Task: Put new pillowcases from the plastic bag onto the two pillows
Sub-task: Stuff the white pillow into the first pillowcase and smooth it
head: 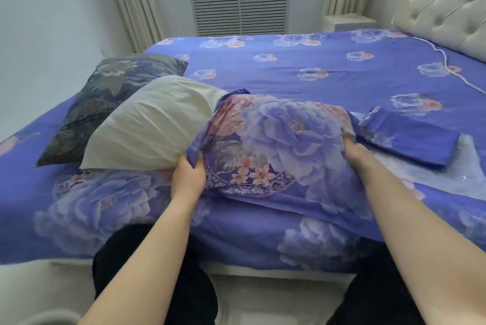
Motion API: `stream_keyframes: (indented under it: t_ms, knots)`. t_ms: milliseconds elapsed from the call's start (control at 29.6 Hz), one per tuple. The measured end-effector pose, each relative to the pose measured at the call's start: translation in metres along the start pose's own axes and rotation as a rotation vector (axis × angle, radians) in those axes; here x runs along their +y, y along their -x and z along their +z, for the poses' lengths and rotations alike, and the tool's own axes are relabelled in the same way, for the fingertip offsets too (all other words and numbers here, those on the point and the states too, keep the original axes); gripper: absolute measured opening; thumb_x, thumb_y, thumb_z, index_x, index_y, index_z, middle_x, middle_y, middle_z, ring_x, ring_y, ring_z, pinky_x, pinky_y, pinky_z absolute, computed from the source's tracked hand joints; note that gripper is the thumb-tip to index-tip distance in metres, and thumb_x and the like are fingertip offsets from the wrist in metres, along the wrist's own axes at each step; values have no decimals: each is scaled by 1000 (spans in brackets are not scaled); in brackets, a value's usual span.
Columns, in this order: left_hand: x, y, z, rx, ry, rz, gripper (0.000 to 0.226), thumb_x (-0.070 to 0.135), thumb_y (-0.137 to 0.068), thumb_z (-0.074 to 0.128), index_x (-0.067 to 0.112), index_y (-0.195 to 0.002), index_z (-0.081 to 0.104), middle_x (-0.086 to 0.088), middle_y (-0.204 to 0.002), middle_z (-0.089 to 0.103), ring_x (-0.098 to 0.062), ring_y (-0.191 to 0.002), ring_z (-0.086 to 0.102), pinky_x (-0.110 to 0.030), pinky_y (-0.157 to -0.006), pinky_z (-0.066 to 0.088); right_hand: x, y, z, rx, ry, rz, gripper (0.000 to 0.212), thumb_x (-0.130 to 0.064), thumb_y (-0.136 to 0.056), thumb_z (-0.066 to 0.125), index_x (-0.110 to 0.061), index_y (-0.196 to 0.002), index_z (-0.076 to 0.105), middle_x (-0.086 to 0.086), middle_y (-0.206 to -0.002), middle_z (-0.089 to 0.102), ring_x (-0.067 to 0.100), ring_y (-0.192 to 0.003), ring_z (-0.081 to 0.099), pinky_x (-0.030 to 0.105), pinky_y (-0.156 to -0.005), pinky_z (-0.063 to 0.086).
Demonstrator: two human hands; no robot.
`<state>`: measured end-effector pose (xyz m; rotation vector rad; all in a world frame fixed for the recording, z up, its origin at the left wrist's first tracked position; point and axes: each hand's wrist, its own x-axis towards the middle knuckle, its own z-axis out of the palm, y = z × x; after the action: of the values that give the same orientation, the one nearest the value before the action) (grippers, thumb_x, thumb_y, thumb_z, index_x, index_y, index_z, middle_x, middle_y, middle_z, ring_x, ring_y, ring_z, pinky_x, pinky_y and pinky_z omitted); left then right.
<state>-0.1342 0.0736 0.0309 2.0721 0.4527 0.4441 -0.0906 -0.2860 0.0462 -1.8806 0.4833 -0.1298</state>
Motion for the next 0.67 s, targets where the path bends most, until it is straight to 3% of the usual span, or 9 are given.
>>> stream_keyframes:
  t_ms: [67, 202, 304, 337, 405, 439, 540, 607, 675]
  knots:
    - [-18, 8, 2, -36, -44, -11, 36, 41, -94, 47, 6, -101, 51, -24, -106, 63, -41, -102, 57, -37, -77, 38, 32, 4, 2, 43, 45, 119, 69, -51, -100, 21, 3, -137, 43, 28, -142, 40, 34, -133, 37, 29, -107, 27]
    - [-30, 23, 2, 13, -6, 20, 28, 43, -93, 49, 15, -88, 49, -6, -84, 59, -36, -90, 58, -32, -70, 33, 60, 12, -15, 192, 112, 338, 77, -55, -97, 21, 9, -136, 39, 29, -145, 35, 38, -136, 32, 36, -112, 20]
    - [-24, 32, 2, 135, 97, 70, 17, 24, -97, 46, 11, -87, 50, -13, -84, 59, -40, -89, 57, -30, -68, 28, 59, 22, -16, 48, 81, 332, 68, -52, -98, 27, 1, -138, 42, 23, -144, 40, 36, -129, 42, 37, -108, 28]
    - [-16, 35, 5, 176, 133, 128, 16, 20, -98, 44, 7, -90, 51, -18, -87, 61, -41, -89, 57, -28, -67, 27, 56, 27, -12, -35, 1, 322, 58, -48, -100, 29, -4, -133, 48, 21, -135, 52, 33, -116, 55, 37, -100, 37]
    - [10, 43, 14, 168, 146, 292, 19, 19, -99, 43, 3, -99, 54, -21, -91, 63, -41, -87, 57, -28, -65, 28, 50, 34, -4, -143, -294, 376, 39, -41, -100, 37, -10, -110, 57, 10, -89, 73, 23, -75, 68, 31, -74, 50]
    - [22, 45, 16, 136, 108, 386, 22, 22, -99, 42, 4, -101, 54, -21, -88, 63, -42, -82, 58, -31, -63, 30, 51, 33, -3, -122, -383, 383, 37, -39, -100, 37, -9, -109, 57, 6, -80, 74, 21, -75, 68, 27, -72, 52]
    - [33, 21, -3, 247, -116, 601, 34, 32, -95, 38, 3, -99, 56, -29, -76, 62, -50, -66, 57, -43, -54, 39, 60, 27, -11, 81, -443, 334, 55, -44, -95, 47, -2, -130, 51, 14, -126, 61, 29, -118, 54, 32, -105, 39]
    - [23, -6, -26, 279, -151, 529, 31, 31, -96, 41, 4, -98, 54, -31, -79, 61, -52, -70, 56, -47, -57, 40, 68, 30, -18, 261, -480, 317, 73, -54, -74, 70, -1, -123, 57, 10, -118, 64, 26, -105, 60, 39, -100, 46]
    - [0, -13, -34, 175, -198, 426, 26, 28, -98, 45, 3, -98, 55, -31, -86, 62, -51, -78, 57, -48, -65, 41, 75, 37, -16, 311, -449, 347, 90, -61, -63, 74, 2, -124, 55, 12, -114, 64, 27, -101, 62, 41, -96, 49]
